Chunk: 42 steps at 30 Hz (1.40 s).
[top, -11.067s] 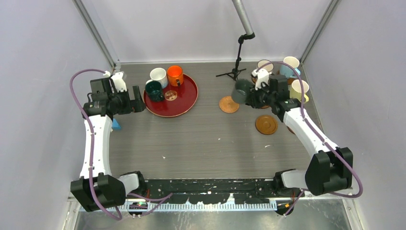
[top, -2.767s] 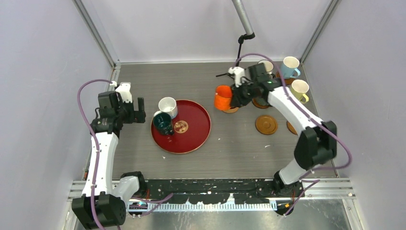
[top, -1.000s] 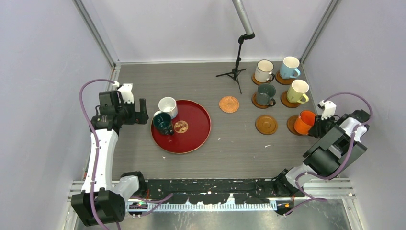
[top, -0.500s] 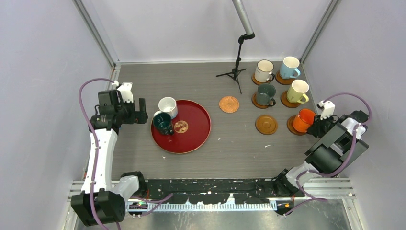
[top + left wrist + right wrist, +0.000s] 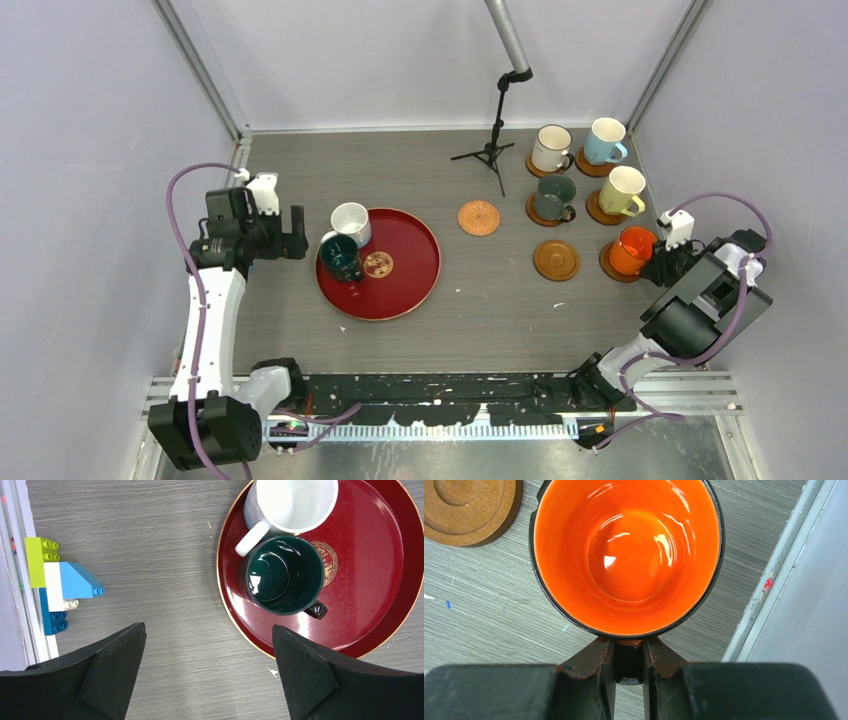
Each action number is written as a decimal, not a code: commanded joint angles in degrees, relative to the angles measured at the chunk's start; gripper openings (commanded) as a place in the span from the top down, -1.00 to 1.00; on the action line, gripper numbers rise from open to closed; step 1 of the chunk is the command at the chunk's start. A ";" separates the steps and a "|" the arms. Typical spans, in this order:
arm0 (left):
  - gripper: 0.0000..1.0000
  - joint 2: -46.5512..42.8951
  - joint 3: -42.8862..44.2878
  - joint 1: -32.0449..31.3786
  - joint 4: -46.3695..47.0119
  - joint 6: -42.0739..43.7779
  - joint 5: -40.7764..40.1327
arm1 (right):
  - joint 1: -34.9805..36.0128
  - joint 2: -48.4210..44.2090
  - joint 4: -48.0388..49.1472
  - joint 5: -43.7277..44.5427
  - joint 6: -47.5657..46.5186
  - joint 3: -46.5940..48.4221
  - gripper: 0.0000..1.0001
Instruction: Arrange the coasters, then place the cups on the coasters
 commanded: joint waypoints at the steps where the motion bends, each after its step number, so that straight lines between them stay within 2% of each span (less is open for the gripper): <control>1: -0.99 0.38 2.63 0.22 0.53 0.28 0.02 | 0.74 0.46 -2.89 -0.16 -3.35 1.23 0.80; 7: -0.99 0.87 2.82 0.20 0.79 0.24 0.55 | 0.73 -0.06 -4.90 0.27 -5.94 1.18 0.72; 10: -0.99 0.90 2.69 0.27 0.87 0.23 0.65 | 0.75 -0.39 -5.19 0.42 -5.93 1.34 0.43; 15: -0.99 0.72 2.75 0.23 0.92 0.67 0.36 | 0.75 -1.94 -6.34 0.34 -4.87 2.17 -0.21; 17: -0.99 0.63 2.73 0.19 0.94 0.77 0.51 | 0.84 -2.68 -7.35 0.66 -3.98 3.14 -0.36; 23: -0.99 0.74 2.87 0.21 0.77 0.50 0.64 | 1.79 -6.75 -13.41 0.72 -1.01 7.18 -0.41; 30: -0.99 3.14 3.59 0.18 -1.59 0.19 -1.02 | 7.30 -12.21 -12.54 1.39 12.48 12.71 -0.48; 33: -0.99 3.44 3.77 0.24 -1.96 -0.62 -0.46 | 11.71 -14.73 -11.01 1.99 20.56 15.63 -0.51; 36: -0.99 3.59 3.74 0.20 -1.71 -2.23 -0.31 | 20.22 -18.50 -7.33 5.37 31.12 17.13 -0.60; 42: -0.99 3.77 3.78 0.22 -1.51 -4.66 0.07 | 49.62 -21.69 2.57 19.20 46.42 17.14 -0.66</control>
